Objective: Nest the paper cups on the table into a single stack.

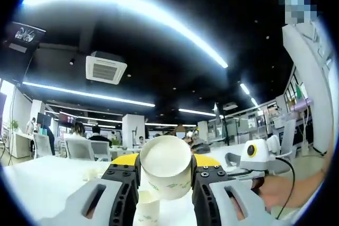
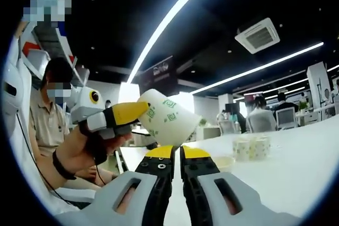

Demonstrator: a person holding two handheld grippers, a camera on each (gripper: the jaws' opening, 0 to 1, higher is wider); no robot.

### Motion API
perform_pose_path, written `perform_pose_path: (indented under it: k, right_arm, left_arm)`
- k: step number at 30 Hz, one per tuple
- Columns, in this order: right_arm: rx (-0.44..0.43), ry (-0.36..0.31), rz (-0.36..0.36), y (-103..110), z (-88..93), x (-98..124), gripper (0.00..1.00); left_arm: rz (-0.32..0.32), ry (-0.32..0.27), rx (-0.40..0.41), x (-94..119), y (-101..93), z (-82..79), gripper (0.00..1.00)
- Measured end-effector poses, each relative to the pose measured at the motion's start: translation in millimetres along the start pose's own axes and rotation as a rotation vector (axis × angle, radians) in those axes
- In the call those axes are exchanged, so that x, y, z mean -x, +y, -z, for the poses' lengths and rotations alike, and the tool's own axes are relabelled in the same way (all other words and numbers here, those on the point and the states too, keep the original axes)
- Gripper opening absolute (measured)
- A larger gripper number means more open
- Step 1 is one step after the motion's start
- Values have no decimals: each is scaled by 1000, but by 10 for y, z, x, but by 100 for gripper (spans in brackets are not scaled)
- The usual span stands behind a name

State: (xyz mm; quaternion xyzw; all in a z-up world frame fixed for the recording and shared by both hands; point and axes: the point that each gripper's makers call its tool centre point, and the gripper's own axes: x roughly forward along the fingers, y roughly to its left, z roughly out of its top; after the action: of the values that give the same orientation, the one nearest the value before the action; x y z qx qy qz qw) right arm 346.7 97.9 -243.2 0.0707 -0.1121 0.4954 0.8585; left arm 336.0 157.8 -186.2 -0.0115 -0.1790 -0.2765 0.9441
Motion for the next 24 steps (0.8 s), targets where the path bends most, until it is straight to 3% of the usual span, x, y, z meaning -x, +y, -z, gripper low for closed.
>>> perform_pose_path:
  k: [8,21,24]
  right_arm:
    - [13,-13,41,-124,-58,68,2]
    - [108,-8,127,-325,-160,185,1]
    - [168,3,132,-332,-199,167,1]
  left_arm:
    - [34,24,18,-27,-35,83,40]
    - [82,100,37,-93,-115,264,45]
    - [89,117,47,-99,-138,287,47]
